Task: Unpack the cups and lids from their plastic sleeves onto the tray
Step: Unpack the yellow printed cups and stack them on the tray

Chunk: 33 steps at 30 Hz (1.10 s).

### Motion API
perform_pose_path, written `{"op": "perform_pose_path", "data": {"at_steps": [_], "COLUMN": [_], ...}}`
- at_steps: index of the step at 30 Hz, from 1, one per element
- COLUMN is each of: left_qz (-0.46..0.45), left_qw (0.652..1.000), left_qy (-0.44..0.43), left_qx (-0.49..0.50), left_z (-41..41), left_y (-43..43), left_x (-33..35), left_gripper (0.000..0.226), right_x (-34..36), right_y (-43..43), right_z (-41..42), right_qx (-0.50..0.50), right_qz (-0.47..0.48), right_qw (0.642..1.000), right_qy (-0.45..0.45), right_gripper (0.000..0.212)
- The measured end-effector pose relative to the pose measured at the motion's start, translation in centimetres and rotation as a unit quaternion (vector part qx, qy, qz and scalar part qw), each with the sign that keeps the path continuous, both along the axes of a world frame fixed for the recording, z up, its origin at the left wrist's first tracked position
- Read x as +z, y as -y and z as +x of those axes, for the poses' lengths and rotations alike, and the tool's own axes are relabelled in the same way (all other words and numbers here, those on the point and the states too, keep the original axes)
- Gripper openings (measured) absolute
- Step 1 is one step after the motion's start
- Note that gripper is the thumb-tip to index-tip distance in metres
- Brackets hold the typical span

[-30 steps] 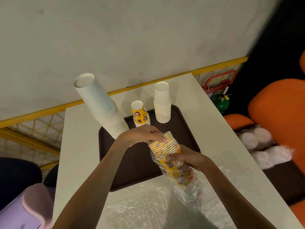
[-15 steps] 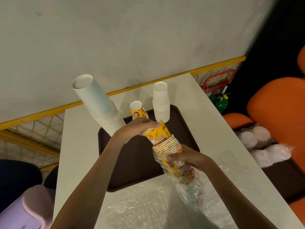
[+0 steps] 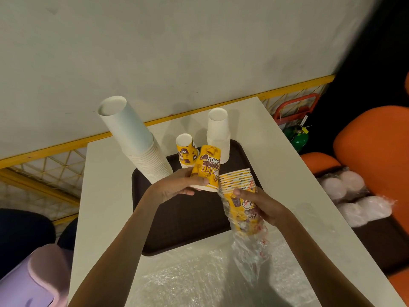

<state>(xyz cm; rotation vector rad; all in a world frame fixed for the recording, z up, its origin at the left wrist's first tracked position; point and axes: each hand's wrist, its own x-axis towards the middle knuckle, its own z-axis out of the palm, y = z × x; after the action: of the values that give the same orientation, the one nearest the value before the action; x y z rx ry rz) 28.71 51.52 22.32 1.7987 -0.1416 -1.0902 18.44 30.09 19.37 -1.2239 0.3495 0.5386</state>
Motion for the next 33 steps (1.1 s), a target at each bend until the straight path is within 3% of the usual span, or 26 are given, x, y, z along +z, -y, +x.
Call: {"op": "perform_pose_path", "data": {"at_steps": [3,6,12,16,22,29,33], "left_qz": [-0.003,-0.032,-0.007,0.01,0.072,0.089,0.141], "left_qw": [1.0,0.99,0.904,0.869,0.869,0.916,0.951], "left_qy": [0.029,0.099,0.323,0.372,0.357,0.2,0.106], "left_qx": [0.005,0.093,0.28,0.326,0.334,0.337,0.255], "left_z": [0.3,1.3,4.0,5.6,6.6,4.9,2.7], "left_y": [0.0,0.3,1.8,2.5,3.2,2.6,2.0], "left_x": [0.0,0.4,1.5,0.9,-1.6,-5.7,-7.0], "left_gripper": [0.093,0.091,0.073,0.075,0.077,0.087,0.06], "right_x": [-0.1,0.0,-0.2,-0.6,-1.1,-1.2,-1.4], "right_y": [-0.1,-0.3,-1.0,-1.0,-0.7,-0.7,-0.7], "right_z": [0.3,0.5,1.4,1.8,2.1,2.1,2.0], "right_qx": [0.003,-0.002,0.015,0.02,0.021,0.019,0.027], "right_qz": [-0.011,-0.015,-0.027,-0.026,-0.02,-0.021,-0.022], "right_qw": [1.0,1.0,0.999,0.999,0.999,0.999,0.999], "right_qy": [-0.004,-0.016,-0.02,-0.02,-0.022,-0.023,-0.027], "right_gripper": [0.037,0.021,0.02,0.02,0.022,0.024,0.021]}}
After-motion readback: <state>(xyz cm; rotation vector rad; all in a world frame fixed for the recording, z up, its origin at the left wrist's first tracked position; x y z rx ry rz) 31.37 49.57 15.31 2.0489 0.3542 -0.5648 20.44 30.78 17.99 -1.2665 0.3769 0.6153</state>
